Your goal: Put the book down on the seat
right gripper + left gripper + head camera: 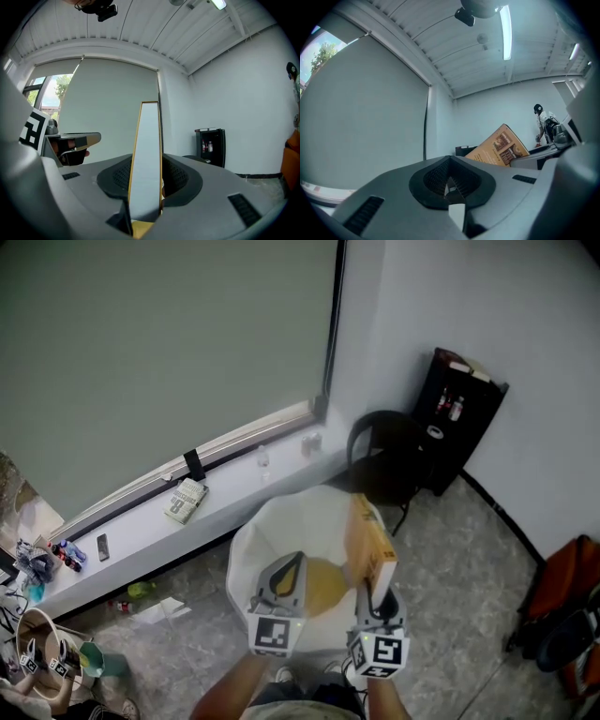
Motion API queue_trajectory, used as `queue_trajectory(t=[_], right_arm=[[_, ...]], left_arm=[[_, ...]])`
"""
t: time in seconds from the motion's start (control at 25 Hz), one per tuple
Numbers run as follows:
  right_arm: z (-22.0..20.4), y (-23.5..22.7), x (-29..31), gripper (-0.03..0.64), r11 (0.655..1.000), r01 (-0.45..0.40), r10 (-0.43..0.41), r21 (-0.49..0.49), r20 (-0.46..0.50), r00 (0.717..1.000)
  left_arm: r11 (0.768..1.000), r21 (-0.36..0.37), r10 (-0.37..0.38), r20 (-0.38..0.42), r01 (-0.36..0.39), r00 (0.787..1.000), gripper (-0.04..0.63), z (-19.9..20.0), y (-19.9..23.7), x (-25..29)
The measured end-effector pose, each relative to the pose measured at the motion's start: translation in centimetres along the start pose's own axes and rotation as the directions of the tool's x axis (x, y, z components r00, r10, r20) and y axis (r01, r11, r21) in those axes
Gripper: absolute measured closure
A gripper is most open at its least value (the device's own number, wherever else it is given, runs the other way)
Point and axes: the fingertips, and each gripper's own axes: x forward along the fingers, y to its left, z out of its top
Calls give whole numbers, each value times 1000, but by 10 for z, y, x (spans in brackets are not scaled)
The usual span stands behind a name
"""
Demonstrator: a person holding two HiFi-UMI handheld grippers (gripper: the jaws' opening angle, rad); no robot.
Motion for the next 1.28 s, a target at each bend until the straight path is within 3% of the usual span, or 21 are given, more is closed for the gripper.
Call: queue_trajectory(t=[0.28,0.4,0.72,0.88,1.28], right_arm=[[-11,-32,29,468,999,-35,36,4,-63,997],[-16,-56,44,468,999,-40,41,11,-40,998],[-62,-102,81,468,996,-79,84,42,-138,987],[-95,-112,102,468,993,-96,108,69,-198,974],[-203,-133,156,468,987,-128,156,100,-363,919]], left_arm=[[1000,-6,13,-8,-13,1000,589,-10,-17,40],[1000,-14,17,-31,-18,999,589,-20,-28,60],[1000,20,19,-63,-17,998,589,-57,-54,106],[1000,-18,16,-106,-19,994,589,-91,-61,123],[999,-23,21,-214,-26,977,589,-199,-66,154]])
